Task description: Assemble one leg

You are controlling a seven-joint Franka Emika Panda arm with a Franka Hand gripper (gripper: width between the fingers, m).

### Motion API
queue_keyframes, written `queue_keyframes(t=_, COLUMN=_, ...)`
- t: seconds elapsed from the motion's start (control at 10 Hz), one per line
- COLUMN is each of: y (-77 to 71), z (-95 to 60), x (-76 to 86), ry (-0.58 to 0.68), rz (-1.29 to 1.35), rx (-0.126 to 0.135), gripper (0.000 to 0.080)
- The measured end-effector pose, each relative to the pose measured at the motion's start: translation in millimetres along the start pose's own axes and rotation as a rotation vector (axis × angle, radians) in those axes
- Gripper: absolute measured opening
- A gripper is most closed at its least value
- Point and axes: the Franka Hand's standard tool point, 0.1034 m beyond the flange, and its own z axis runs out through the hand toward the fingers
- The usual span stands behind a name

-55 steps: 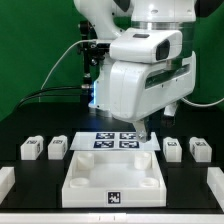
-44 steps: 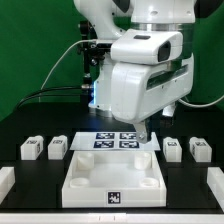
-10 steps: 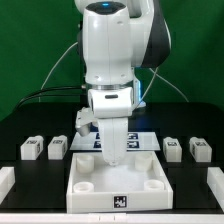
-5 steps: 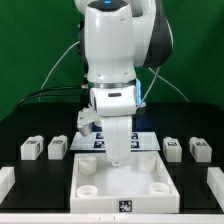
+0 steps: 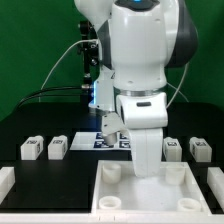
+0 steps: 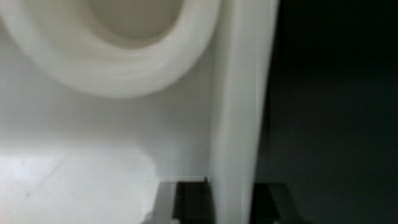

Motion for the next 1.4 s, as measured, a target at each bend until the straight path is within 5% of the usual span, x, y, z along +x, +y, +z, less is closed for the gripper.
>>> queue_keyframes(t=0.3, y=1.1, z=2.8, x=25.2, ry=0.003, rz=0.005, rx=0.011, gripper=0.0064)
queue_keyframes(t=0.8, y=0.7, z=2.8, x=27.5, ry=0.005, rz=0.009, rx=0.006, gripper=0.0065)
queue_keyframes(t=1.0, y=0.7, z=3.0, x=27.1, ry=0.005, rz=0.01, rx=0.007, gripper=0.0283)
queue_keyframes(t=1.1, y=0.8, z=3.0, x=26.9, ry=0.005, rz=0.01, rx=0.007, gripper=0.0283)
queue_keyframes(t=1.3, y=0.8, z=3.0, x=26.6, ry=0.005, rz=0.011, rx=0.007, gripper=0.0584)
queue_keyframes(t=1.4, y=0.8, z=3.0, x=26.5, ry=0.005, rz=0.011, rx=0.007, gripper=0.0584)
